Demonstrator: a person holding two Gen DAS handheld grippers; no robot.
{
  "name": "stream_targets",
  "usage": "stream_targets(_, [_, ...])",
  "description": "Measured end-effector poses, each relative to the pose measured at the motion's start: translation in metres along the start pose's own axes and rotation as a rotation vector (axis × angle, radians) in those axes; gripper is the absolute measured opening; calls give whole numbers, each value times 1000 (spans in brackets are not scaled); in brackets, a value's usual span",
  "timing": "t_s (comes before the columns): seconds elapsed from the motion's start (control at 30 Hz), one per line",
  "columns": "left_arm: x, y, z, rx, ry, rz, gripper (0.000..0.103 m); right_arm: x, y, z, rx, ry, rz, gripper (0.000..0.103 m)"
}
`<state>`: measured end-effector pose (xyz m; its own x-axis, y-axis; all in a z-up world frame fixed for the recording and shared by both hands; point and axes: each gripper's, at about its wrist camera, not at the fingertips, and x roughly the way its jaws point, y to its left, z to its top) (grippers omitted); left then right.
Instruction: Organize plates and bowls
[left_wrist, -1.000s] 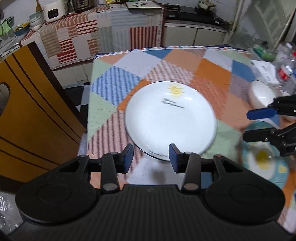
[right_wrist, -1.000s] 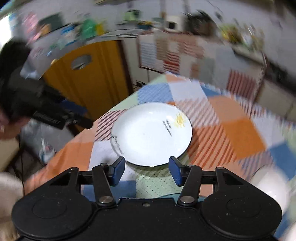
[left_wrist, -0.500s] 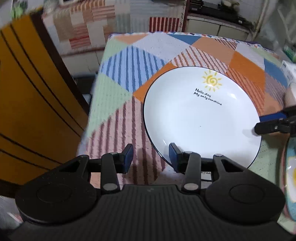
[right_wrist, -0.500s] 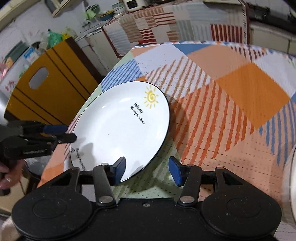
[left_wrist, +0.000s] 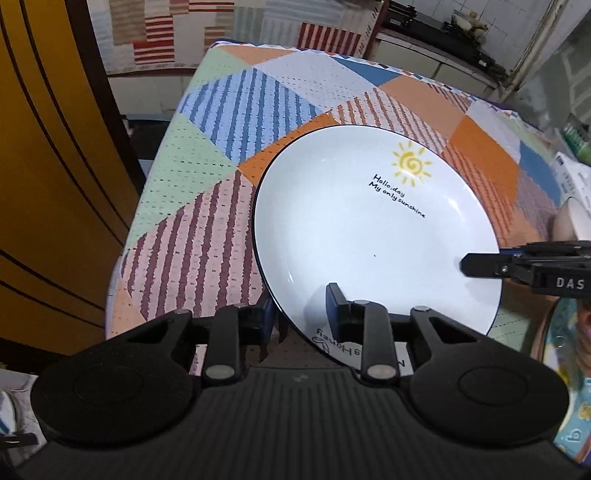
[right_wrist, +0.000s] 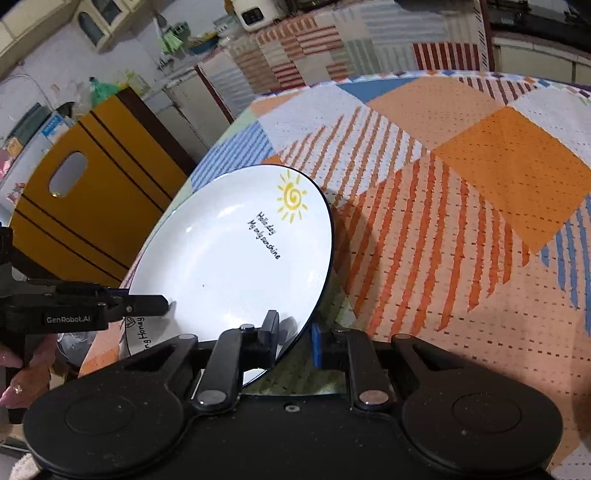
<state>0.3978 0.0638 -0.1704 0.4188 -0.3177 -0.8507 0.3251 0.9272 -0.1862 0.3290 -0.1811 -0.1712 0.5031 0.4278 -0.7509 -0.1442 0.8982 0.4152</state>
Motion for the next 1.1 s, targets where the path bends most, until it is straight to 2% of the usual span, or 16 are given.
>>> stream_targets(0.1, [-3, -5, -1, -5, 11, 14, 27, -2, 3, 2, -22, 14, -8, 21])
stream_targets(0.2, [-16, -6, -5, -2, 24, -16, 26, -13, 7, -1, -46, 4, -8, 22])
stream_targets(0.3, [-35, -15, -18, 23, 3, -12, 26, -25, 12, -7, -61, 12, -6, 22])
stream_targets(0.47, [-64, -29, -38, -1, -1, -18, 26, -53, 23, -20, -89, 16, 1, 22])
stream_targets(0.6, [-90, -50, -48, 24, -14, -15, 26, -85, 29, -34, -117, -18, 7, 22])
stream_targets(0.77, [-120, -81, -57, 81, -44, -50, 26, -127, 25, -51, -113, -87, 13, 22])
stream_targets(0.97, [-128, -111, -73, 83, -36, -94, 27, -170, 21, -75, -124, -124, -39, 22])
stream_targets(1.1, [-125, -127, -86, 81, -1, -115, 27, -186, 14, -95, -104, -130, -68, 22])
